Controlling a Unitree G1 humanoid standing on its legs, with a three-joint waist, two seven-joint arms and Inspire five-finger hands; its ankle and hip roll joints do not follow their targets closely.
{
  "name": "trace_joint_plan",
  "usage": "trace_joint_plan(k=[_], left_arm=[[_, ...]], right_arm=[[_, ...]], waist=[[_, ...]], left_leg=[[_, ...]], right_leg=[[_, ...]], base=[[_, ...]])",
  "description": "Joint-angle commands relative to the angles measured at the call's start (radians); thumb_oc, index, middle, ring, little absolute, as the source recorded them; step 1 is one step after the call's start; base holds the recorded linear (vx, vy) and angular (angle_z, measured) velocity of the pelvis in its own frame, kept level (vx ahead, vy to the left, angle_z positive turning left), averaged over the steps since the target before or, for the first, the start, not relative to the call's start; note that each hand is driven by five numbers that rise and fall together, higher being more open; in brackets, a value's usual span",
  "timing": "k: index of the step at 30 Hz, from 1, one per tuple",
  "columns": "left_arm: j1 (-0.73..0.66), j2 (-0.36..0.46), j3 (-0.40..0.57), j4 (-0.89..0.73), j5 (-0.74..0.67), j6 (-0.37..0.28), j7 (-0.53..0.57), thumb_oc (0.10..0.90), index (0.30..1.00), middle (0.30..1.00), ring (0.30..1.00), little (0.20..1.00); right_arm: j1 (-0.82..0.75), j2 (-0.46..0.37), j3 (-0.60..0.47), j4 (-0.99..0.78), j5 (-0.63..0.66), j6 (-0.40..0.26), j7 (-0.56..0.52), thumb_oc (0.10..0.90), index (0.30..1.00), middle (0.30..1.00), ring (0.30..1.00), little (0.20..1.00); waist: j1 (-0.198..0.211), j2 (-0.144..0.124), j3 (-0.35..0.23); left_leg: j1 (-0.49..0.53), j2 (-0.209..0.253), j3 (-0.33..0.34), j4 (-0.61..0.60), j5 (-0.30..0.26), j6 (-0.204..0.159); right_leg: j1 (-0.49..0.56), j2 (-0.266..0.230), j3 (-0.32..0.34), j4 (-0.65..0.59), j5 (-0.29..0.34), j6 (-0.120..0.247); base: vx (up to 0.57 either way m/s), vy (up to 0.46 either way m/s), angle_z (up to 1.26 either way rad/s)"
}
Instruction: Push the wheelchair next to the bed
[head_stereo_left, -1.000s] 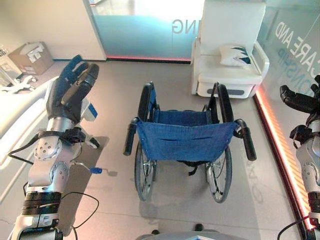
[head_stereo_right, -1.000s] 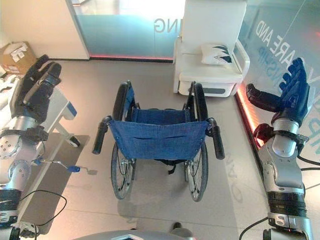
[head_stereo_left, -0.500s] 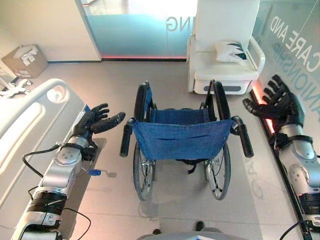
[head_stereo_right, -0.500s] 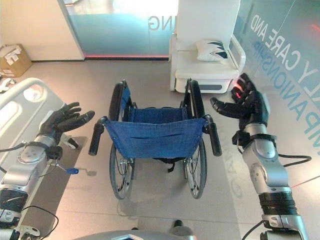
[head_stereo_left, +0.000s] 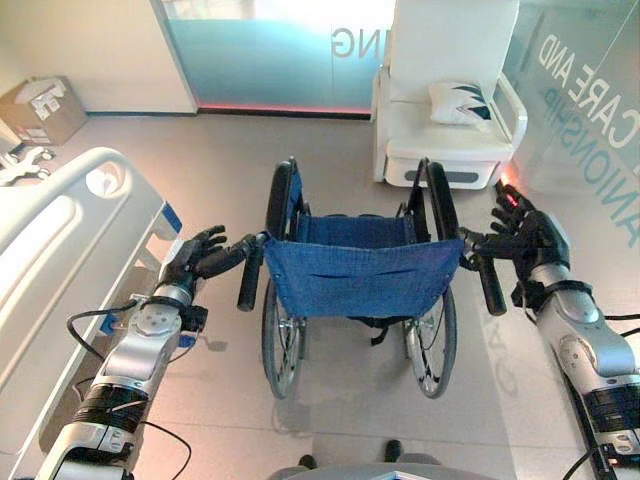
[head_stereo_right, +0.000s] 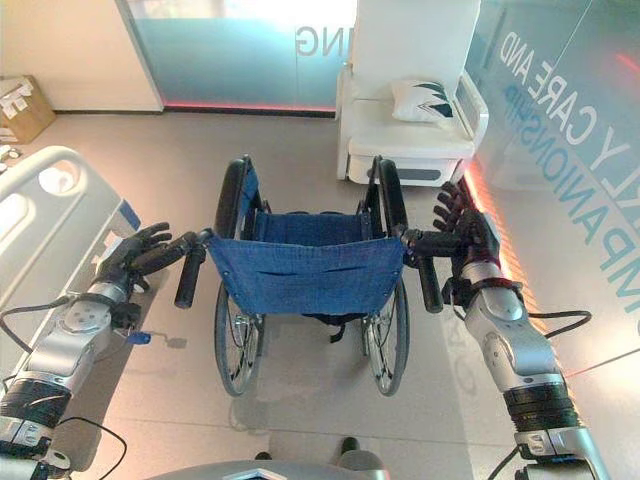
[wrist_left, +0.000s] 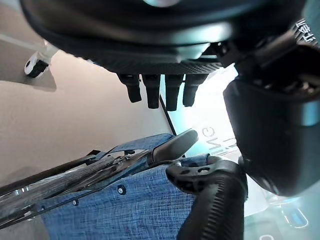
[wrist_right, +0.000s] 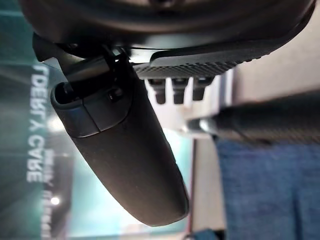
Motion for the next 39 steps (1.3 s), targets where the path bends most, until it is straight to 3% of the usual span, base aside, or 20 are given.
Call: trace_joint_plan(k=[1, 11, 20, 29, 39], left_arm=[[-0.179, 0.029, -0.027, -0.037, -0.029, -0.099, 0.015, 0.8, 0.9, 0.9, 0.9, 0.9], [-0.174, -0.016, -0.039, -0.095, -0.085, -0.136, 0.025, 0.8, 0.9, 0.9, 0.9, 0.9], [-0.161, -0.048, -0.025, -0.148, -0.112, -0.209, 0.075, 0.8, 0.9, 0.9, 0.9, 0.9], [-0.15, -0.062, -0.016, -0.187, -0.112, -0.206, 0.091, 0.8, 0.9, 0.9, 0.9, 0.9], [-0.128, -0.058, -0.004, -0.195, -0.108, -0.198, 0.095, 0.8, 0.9, 0.9, 0.9, 0.9]], right_arm=[[-0.089, -0.003, -0.028, -0.014, -0.05, -0.069, 0.024, 0.8, 0.9, 0.9, 0.9, 0.9], [-0.066, 0.028, -0.017, 0.032, -0.054, -0.018, 0.016, 0.8, 0.9, 0.9, 0.9, 0.9], [-0.037, 0.051, -0.013, 0.064, -0.037, 0.011, -0.022, 0.8, 0.9, 0.9, 0.9, 0.9], [-0.009, 0.067, -0.039, 0.06, -0.008, 0.015, -0.023, 0.8, 0.9, 0.9, 0.9, 0.9], [0.042, 0.056, -0.046, 0.005, -0.01, 0.012, 0.047, 0.8, 0.9, 0.9, 0.9, 0.9]], waist=[[0.015, -0.009, -0.052], [0.018, -0.01, -0.046], [0.016, -0.014, -0.042], [0.009, -0.016, -0.036], [-0.004, -0.015, -0.032]], left_leg=[[-0.025, -0.05, 0.031, 0.007, -0.049, 0.007], [-0.027, -0.05, 0.025, 0.006, -0.047, 0.006], [-0.026, -0.05, 0.026, 0.006, -0.047, 0.005], [-0.023, -0.049, 0.032, 0.006, -0.048, 0.004], [-0.023, -0.048, 0.041, 0.005, -0.047, 0.006]], right_leg=[[-0.001, 0.031, -0.048, 0.077, -0.072, 0.0], [-0.002, 0.032, -0.049, 0.081, -0.075, 0.0], [-0.004, 0.034, -0.046, 0.085, -0.078, -0.002], [-0.006, 0.037, -0.037, 0.089, -0.078, -0.001], [-0.015, 0.039, -0.024, 0.094, -0.077, 0.003]], base=[[0.0, 0.0, 0.0], [0.0, 0.0, 0.0], [0.0, 0.0, 0.0], [0.0, 0.0, 0.0], [0.0, 0.0, 0.0]])
